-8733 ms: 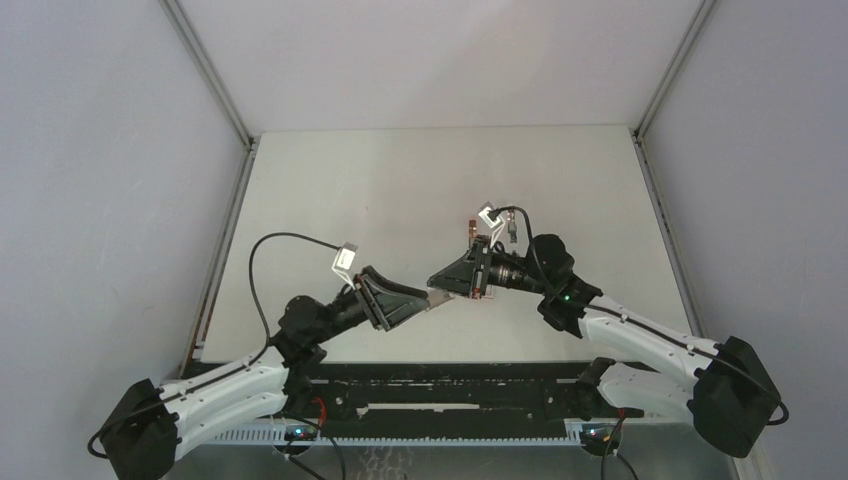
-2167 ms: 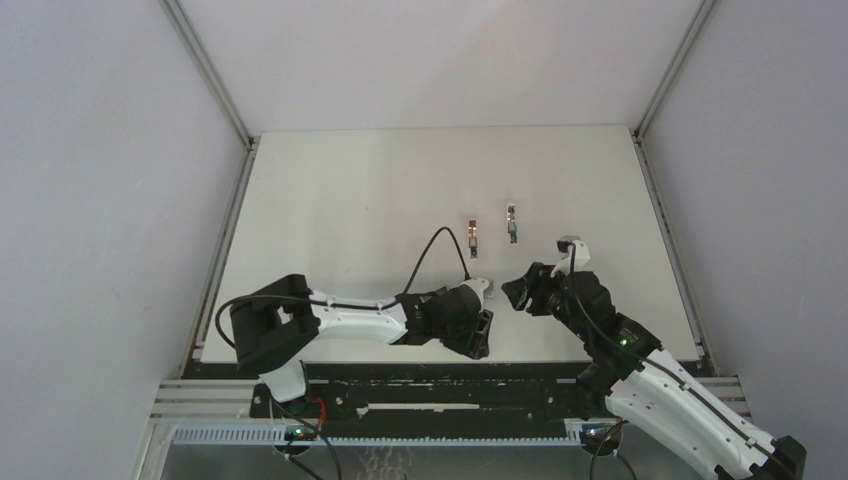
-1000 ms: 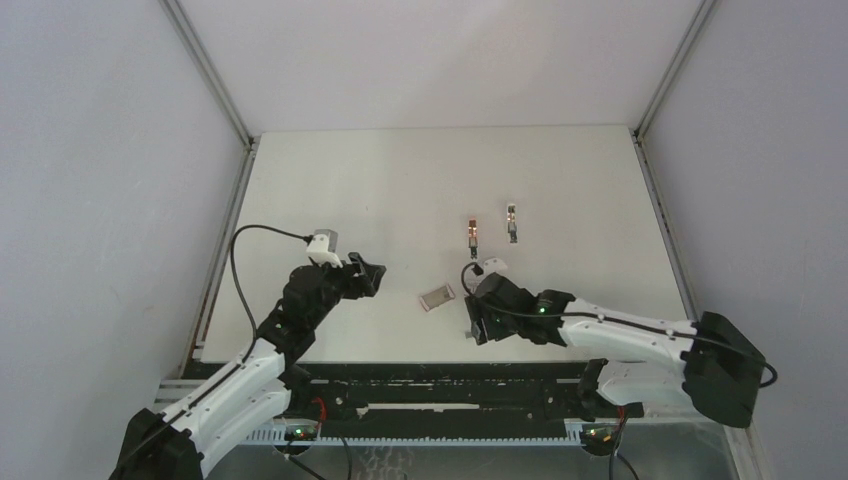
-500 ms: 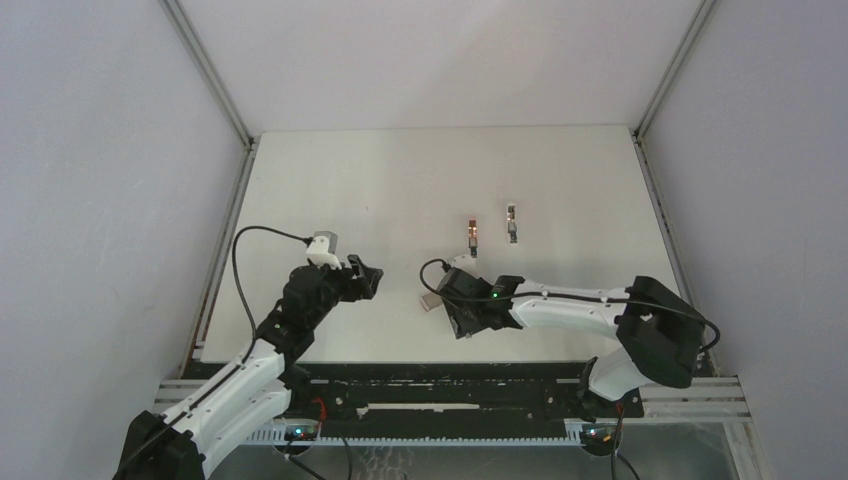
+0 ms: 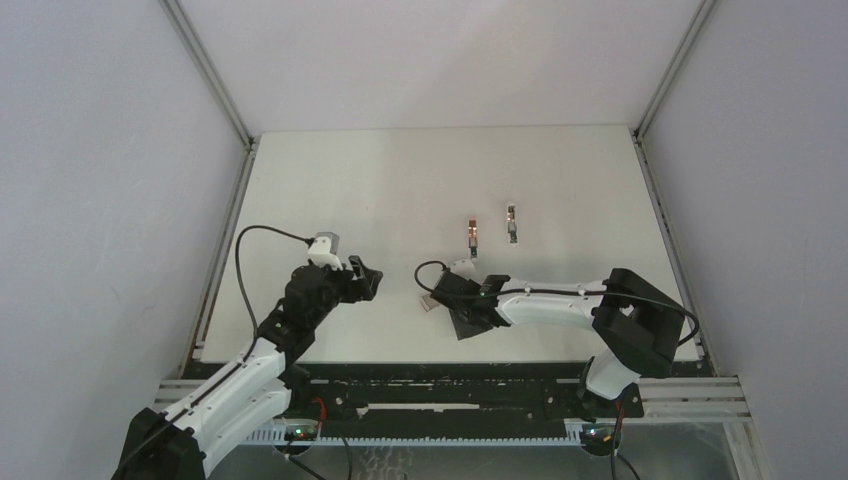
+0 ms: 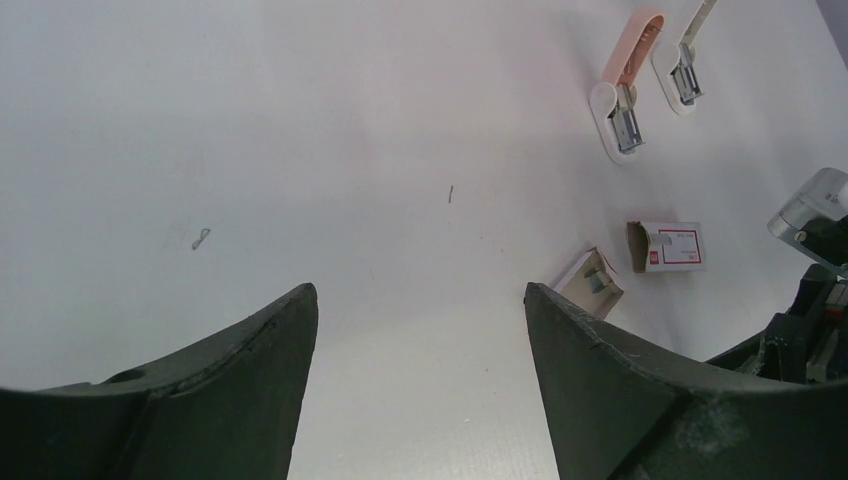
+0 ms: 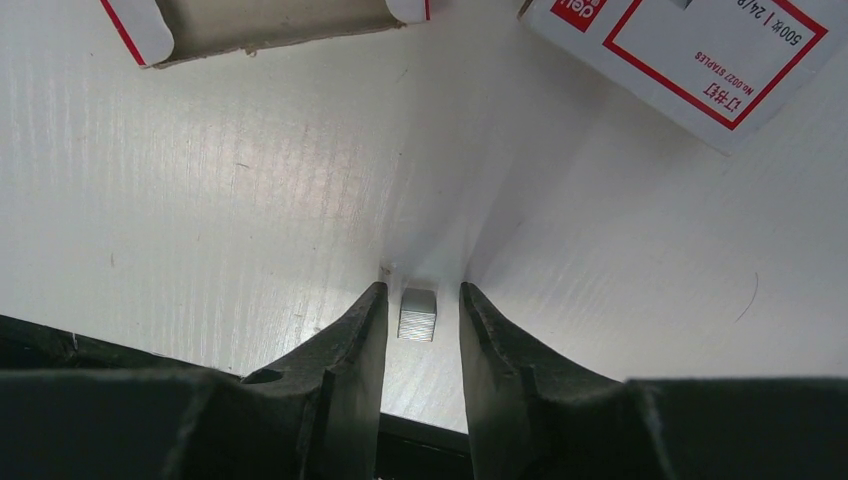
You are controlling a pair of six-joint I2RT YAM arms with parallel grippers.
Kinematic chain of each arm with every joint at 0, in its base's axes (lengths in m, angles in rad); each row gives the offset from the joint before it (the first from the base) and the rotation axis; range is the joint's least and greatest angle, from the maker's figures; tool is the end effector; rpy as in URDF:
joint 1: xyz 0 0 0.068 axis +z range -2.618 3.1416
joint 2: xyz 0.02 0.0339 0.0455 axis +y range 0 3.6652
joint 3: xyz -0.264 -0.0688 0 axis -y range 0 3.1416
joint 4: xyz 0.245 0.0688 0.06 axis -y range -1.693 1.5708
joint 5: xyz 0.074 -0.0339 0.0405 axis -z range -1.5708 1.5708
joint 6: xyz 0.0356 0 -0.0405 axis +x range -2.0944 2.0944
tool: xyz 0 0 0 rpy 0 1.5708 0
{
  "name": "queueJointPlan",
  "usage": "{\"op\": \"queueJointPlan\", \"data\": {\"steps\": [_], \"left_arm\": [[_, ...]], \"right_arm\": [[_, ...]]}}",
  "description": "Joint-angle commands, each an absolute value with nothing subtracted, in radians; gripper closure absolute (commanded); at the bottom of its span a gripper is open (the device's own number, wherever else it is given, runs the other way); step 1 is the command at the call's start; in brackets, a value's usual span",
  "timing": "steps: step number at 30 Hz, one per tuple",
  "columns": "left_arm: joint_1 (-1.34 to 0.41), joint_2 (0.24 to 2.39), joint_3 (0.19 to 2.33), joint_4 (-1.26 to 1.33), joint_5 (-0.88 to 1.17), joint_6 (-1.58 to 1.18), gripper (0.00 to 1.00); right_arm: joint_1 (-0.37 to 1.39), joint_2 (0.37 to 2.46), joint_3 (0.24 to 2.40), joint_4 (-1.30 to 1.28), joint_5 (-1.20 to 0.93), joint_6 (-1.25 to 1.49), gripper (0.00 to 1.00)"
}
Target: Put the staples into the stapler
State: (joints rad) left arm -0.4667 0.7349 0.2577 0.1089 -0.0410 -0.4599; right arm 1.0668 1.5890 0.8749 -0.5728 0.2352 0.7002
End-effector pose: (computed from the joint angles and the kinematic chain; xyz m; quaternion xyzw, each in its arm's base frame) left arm 0.1539 -0.0759 0.1918 -0.0088 0.8245 -0.2376 0.5135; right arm 0.1423 0.2409 0.1581 -0.1629 0.9697 0.0349 0.1789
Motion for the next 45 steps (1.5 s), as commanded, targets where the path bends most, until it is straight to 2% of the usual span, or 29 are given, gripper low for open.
{"op": "queueJointPlan", "data": {"steps": [1,9,26,33,39,45], "left_arm": [[-0.46,0.735,0.256,0.132,-0.039,-0.443,0.2],[-0.46,0.745,0.259,0.132,-0.041,-0.443,0.2],[-0.46,0.75,0.261,0.129,-0.044,-0.442,0.2],[-0.46,0.732,0.257,0.126,-0.055,-0.443,0.2],[-0.46,0.716,0.252,0.122,-0.063,-0.442,0.2],[-0.461,0.716,0.25,0.123,-0.069,-0.444,0.2]], "right_arm": [[1.075,1.595,0.917,-0.566,0.256,0.724,0.69],[1.075,1.592,0.919,-0.566,0.258,0.726,0.77],[1.077,1.582,0.919,-0.586,0.261,0.734,0.85],[1.064,1.493,0.919,-0.579,0.31,0.706,0.87],[0.937,1.403,0.909,-0.516,0.386,0.609,0.87],[0.73,1.369,0.88,-0.315,0.398,0.447,0.86]]}}
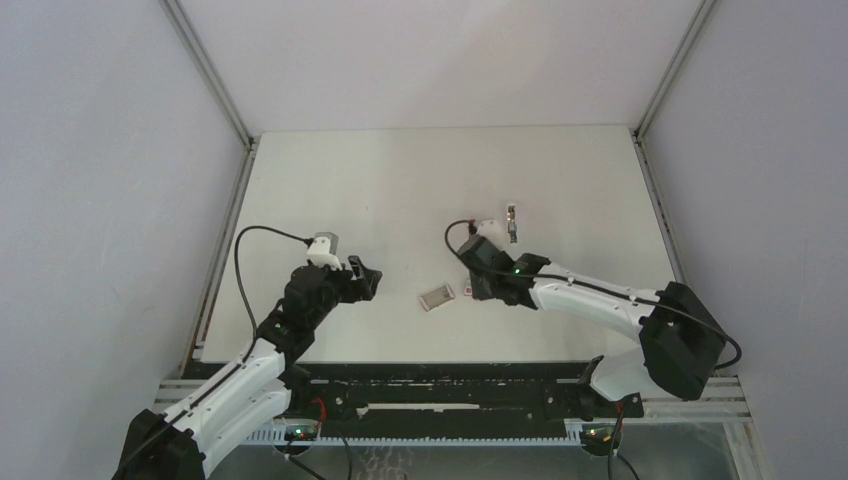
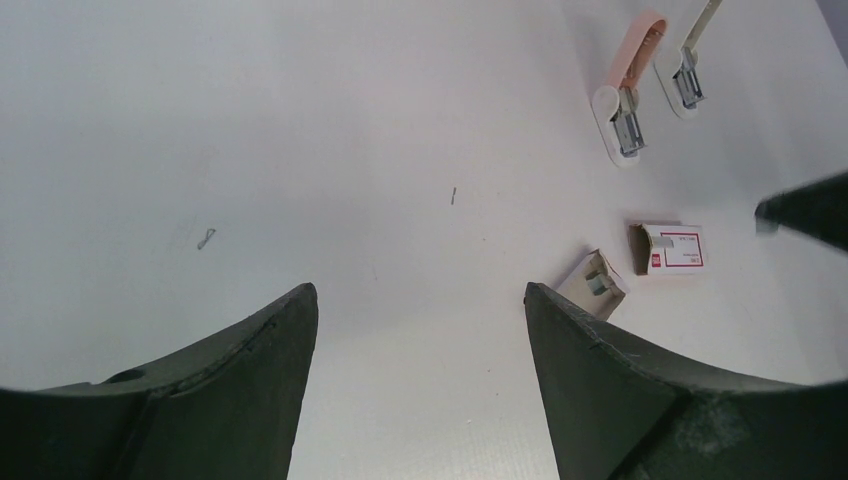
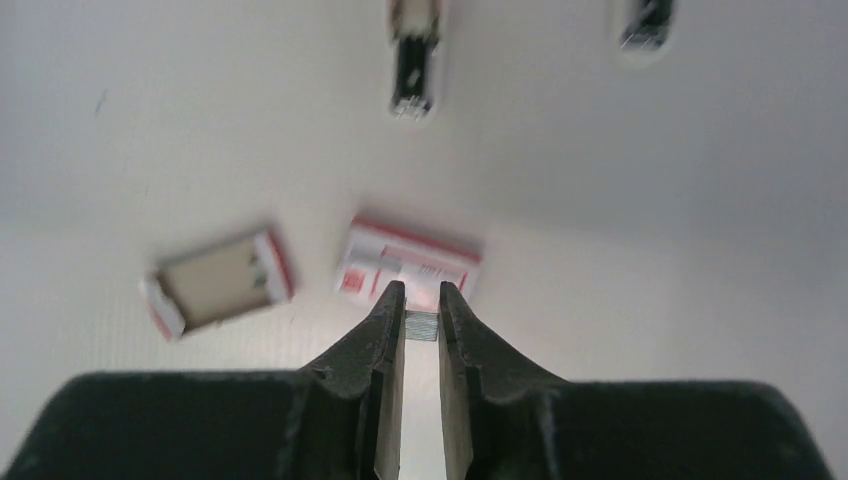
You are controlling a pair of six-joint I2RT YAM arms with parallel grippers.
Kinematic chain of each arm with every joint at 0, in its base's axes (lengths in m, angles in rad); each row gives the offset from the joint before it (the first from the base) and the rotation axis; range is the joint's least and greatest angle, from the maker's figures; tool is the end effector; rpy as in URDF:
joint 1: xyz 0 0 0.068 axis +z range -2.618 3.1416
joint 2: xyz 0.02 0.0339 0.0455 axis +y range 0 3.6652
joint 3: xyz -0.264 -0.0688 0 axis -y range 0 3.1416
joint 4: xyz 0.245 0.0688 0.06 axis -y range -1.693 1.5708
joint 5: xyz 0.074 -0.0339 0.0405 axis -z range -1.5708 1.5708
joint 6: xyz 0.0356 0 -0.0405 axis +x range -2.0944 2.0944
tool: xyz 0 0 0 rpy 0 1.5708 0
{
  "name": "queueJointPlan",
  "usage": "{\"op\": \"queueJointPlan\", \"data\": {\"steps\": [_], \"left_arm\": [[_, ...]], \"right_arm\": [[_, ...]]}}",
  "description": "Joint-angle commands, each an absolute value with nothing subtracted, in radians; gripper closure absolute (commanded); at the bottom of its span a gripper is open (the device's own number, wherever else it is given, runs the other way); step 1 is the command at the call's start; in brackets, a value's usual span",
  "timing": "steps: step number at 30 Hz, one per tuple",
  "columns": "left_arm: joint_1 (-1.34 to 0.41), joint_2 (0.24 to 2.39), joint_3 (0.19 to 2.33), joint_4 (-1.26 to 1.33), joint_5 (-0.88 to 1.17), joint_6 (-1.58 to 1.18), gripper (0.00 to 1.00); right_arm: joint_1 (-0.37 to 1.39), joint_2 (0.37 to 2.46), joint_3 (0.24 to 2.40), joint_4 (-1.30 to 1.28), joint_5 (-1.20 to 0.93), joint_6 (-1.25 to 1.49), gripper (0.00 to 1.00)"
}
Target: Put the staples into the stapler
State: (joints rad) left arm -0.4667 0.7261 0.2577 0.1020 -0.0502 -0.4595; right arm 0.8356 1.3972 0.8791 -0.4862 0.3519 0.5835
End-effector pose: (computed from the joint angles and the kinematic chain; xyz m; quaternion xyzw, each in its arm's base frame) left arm 0.1531 -0.0752 0.1925 -0.0113 0.8239 -0.2345 0.5159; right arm 0.1933 0.1954 0.2137 -0.0703 0.9440 0.0518 0.3182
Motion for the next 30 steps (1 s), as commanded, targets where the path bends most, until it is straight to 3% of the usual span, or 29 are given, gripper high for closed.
{"op": "queueJointPlan", "data": {"steps": [1,12,30], "left_arm": [[-0.46,0.717,0.25,0.124,-0.069,-0.443,0.2],[-0.46,0.73,0.246,0.13,-0.092,-0.439,0.2],[-0.46,0.76,0.245,0.147,-0.081,-0.442,0.2]], "right_arm": [[0.696,1.375,0.879,-0.281,0.393,0.42,0.86],[0.437,1.531,0.92,-0.061,0.265,0.241,0.85],[0.369,1.719,1.095,-0.146,0.227,0.236,0.85]]}}
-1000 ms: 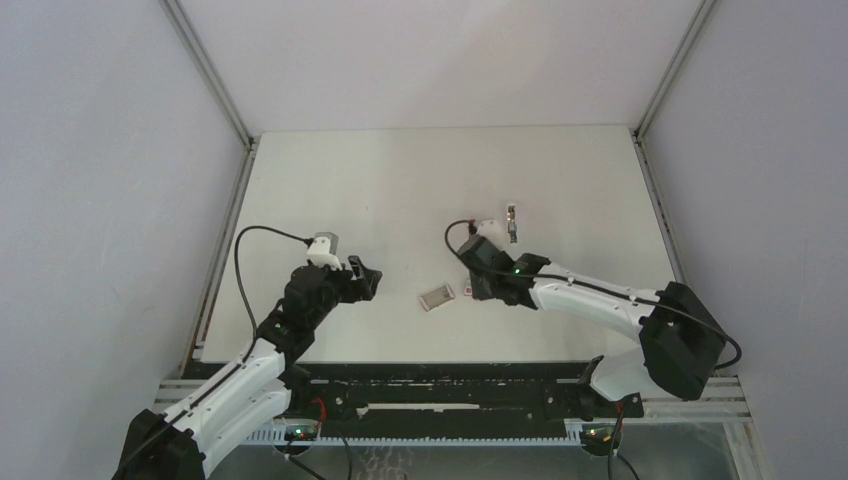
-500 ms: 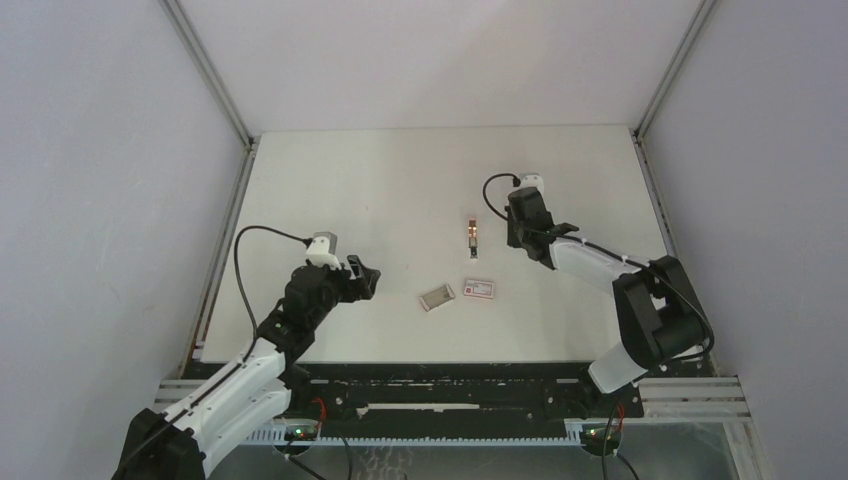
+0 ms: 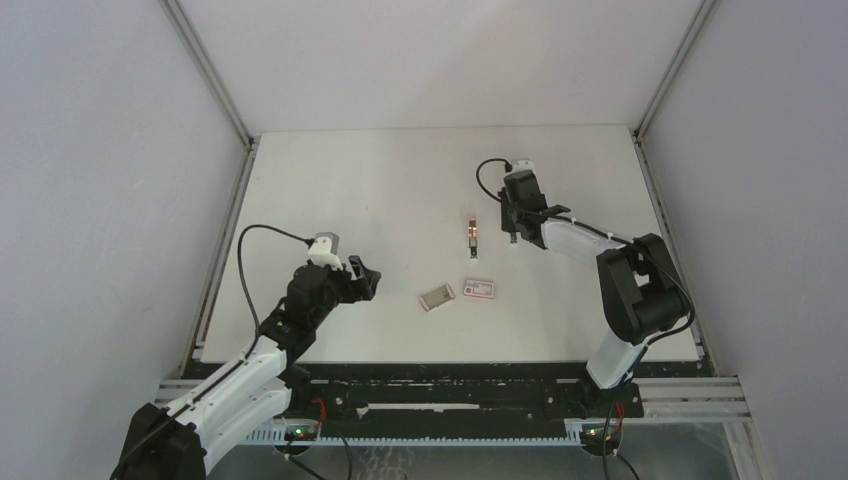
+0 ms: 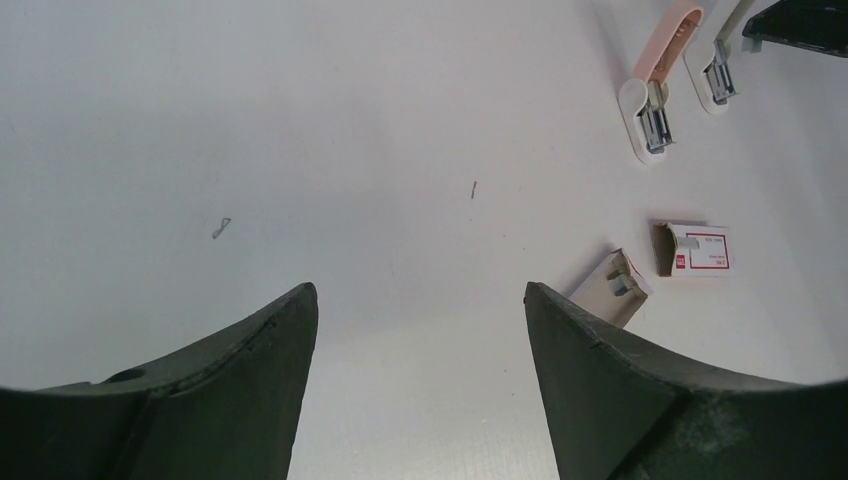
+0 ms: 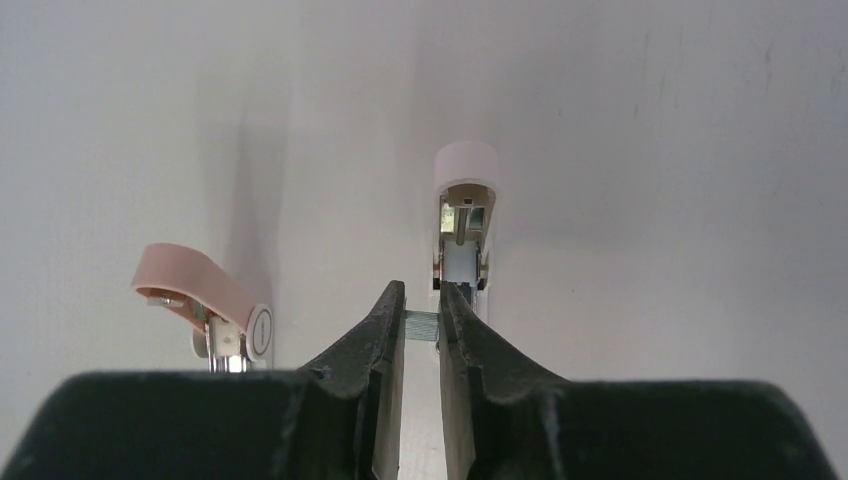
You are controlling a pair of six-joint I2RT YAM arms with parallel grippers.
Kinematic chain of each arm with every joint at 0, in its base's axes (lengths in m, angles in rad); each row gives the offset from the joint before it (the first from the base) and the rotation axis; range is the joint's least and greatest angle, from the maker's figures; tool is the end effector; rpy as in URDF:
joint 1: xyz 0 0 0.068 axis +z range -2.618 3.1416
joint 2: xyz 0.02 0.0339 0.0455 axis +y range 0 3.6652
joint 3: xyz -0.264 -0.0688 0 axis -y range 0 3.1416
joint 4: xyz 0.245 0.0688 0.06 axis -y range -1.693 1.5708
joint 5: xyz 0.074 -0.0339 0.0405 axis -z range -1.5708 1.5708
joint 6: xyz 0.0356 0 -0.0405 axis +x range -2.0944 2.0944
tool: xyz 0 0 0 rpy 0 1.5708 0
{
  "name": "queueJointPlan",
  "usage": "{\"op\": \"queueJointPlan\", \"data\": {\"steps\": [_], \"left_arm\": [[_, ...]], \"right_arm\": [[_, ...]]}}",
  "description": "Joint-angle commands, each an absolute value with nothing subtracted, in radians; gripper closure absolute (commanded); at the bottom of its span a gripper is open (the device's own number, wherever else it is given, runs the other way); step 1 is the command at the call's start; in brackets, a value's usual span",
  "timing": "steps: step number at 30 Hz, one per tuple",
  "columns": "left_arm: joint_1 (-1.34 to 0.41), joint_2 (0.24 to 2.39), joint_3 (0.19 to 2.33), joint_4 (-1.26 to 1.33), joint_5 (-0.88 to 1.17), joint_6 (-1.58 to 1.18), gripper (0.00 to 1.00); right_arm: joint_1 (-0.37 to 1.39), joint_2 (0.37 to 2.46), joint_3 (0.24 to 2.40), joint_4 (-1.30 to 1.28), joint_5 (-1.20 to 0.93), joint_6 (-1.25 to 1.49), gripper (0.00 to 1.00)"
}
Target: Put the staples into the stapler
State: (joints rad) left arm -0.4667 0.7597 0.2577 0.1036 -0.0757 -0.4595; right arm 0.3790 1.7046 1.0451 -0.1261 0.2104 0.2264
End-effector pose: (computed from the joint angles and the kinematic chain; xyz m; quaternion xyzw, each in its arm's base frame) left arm 0.1558 -0.0755 0.1875 -0.0179 0.8325 -0.2187 0.5087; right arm 0.3396 0.1272 0.1955 -0.0300 0.9192 0.0208 0.3921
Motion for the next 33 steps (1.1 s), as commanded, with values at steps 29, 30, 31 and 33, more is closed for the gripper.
{"op": "queueJointPlan", "data": {"steps": [29,30,31,33], "left_arm": [[-0.461,0.733,0.241,0.138,-0.084,-0.443,0.2],[-0.461,0.733,0.241,0.138,-0.084,-0.442,0.2],[-0.46,0.733,0.24,0.138,-0.084,-0.442,0.2],[-0.46,0.732,0.241,0.138,-0.085,-0.442,0.2]], "right_arm": [[0.356,1.813,1.135,-0.223,0.256,0.319,0.86],[0.358,1.811,1.135,-0.23,0.255,0.319,0.86],[0.36,1.808,1.135,-0.234,0.255,0.319,0.86],[0.363,1.799,1.132,-0.243,0.248,0.319,0.86]]}}
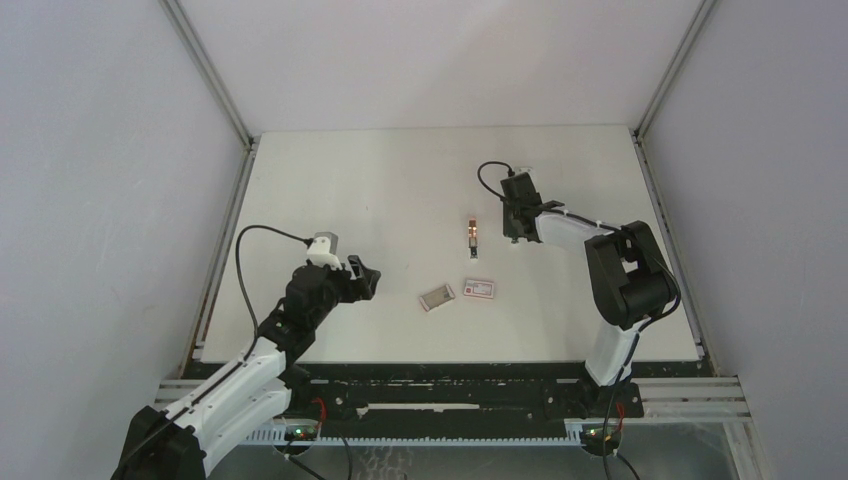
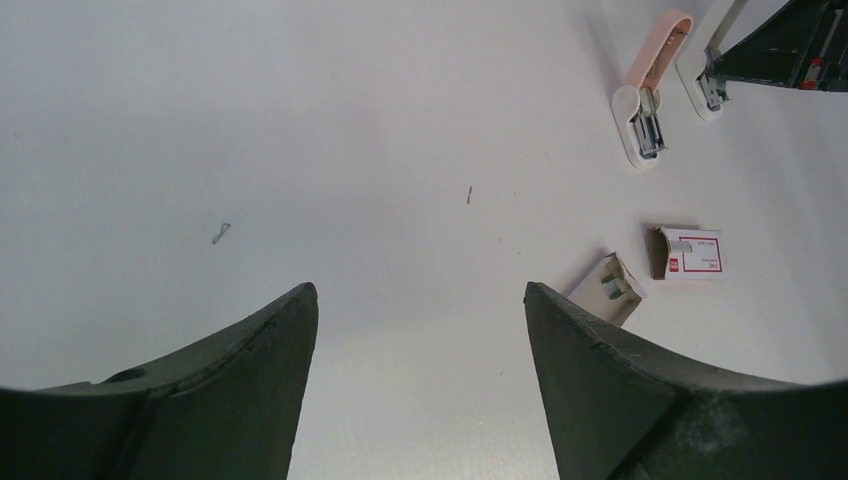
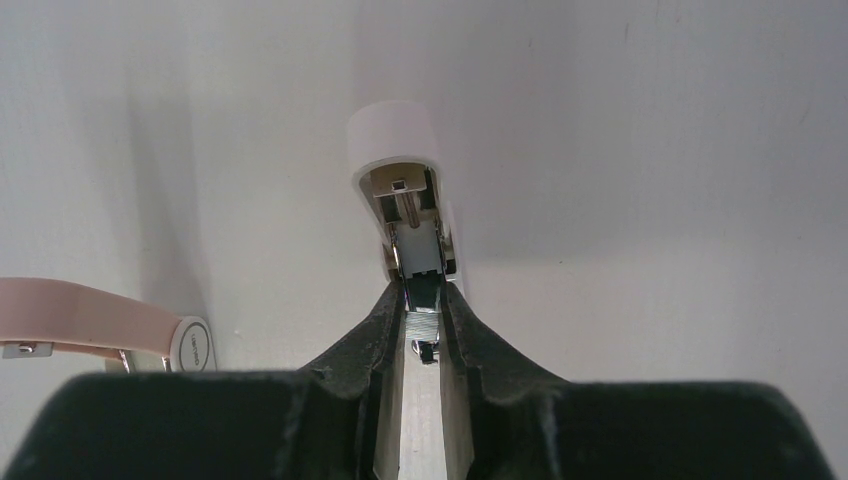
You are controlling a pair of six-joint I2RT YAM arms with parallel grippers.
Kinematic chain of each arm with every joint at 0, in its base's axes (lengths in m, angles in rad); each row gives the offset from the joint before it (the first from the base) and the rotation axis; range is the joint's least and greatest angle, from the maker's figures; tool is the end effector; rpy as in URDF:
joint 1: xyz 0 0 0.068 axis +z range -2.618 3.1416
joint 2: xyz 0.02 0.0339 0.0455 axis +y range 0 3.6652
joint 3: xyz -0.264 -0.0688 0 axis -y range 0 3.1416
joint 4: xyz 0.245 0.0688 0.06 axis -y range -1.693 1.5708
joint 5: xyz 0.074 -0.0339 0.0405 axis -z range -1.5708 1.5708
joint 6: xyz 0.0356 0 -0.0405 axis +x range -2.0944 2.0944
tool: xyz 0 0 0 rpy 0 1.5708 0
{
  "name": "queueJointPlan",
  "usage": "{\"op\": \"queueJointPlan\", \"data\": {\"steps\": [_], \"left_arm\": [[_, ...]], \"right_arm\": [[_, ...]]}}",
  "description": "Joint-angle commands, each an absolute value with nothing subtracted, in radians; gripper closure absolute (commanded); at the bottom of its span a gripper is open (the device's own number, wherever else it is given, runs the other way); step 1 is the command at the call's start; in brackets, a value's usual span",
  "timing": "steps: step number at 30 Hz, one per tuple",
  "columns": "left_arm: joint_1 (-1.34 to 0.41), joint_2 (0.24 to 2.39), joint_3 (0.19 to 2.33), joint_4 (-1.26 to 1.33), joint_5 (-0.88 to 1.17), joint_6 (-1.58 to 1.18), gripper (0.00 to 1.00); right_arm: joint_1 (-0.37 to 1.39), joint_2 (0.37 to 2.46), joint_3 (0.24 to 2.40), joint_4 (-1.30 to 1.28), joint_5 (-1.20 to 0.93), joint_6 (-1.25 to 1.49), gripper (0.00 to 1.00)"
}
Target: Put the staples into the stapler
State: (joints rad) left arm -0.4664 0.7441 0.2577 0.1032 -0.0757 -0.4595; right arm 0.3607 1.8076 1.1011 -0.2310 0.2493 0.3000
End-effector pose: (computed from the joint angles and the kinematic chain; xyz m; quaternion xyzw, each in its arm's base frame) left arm 0.1548 -0.0749 0.1899 -0.0183 0.8283 -0.2216 0.5143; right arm 0.3506 0.1229 0.1693 0.0101 0.9437 -0.0115 0.3306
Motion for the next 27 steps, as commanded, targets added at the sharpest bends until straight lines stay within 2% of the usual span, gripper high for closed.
{"op": "queueJointPlan", "data": {"steps": [1,27], "left_arm": [[-0.46,0.732,0.241,0.138,-0.084,-0.442,0.2],[-0.46,0.738,0.246,0.128,-0.084,-0.442,0.2]], "right_arm": [[0.365,1.793,1.128,-0.244,0.241,0.32,0.86],[0.513,1.752,1.109,-0.282,0.043,0.423,0.87]]}}
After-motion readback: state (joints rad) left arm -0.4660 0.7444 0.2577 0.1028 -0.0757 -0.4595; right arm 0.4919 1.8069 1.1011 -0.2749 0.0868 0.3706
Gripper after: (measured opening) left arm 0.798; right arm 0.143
